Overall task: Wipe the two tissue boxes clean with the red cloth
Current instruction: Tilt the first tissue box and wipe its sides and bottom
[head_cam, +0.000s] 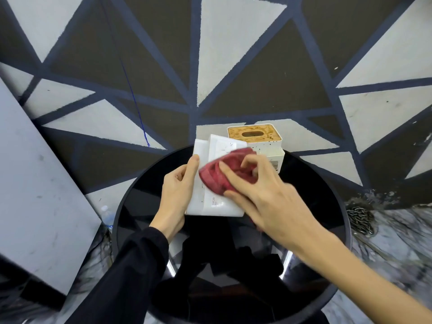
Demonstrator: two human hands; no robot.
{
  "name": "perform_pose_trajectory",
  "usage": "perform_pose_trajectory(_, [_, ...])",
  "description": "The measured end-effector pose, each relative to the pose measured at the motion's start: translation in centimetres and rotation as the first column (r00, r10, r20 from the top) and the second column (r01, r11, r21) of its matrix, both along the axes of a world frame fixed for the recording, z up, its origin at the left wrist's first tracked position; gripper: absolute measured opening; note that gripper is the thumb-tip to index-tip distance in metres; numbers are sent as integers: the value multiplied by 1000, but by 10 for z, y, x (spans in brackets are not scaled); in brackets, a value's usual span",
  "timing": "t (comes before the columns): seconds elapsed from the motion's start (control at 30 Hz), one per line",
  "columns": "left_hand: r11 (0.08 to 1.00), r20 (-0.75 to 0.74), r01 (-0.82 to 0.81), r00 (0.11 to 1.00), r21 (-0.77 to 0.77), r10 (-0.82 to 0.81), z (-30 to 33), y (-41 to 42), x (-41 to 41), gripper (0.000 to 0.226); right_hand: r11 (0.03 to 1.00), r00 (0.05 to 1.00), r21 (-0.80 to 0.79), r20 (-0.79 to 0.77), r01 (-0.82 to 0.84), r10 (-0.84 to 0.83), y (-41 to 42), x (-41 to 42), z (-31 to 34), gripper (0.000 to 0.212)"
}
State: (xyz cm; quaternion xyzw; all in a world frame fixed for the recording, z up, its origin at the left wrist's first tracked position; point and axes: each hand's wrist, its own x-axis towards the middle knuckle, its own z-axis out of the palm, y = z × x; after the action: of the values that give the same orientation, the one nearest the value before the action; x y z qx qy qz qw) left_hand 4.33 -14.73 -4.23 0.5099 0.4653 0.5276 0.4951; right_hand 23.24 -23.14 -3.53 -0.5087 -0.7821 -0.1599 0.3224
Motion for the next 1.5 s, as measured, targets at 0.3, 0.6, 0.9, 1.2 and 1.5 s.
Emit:
perform_pose_trajectory(0.3, [999, 27, 24, 999, -47, -23, 2, -4, -1, 71, 999, 999, -29, 32, 23, -22, -17, 38, -19, 49])
perform_pose_trajectory(0.6, [986, -10, 156, 988, -55, -157, 4, -13, -14, 86, 998, 994, -20, -93, 58, -60, 27, 30, 16, 51])
perform_pose_trajectory(0.9, [994, -234, -21, 971, 105, 45, 1, -13, -12, 36, 998, 988, -45, -149, 33, -40, 21, 26, 4, 51])
perform_pose_trajectory(1.2, [968, -294, 123, 954, 218, -56, 2, -7, -18, 59, 998, 986, -50, -165, 29, -37, 17, 28, 3, 50])
perform_pose_trajectory(1.5, [953, -255, 147, 964, 265, -78, -5, -1, -22, 47, 995, 994, -64, -85, -76, 70, -2, 28, -10, 51])
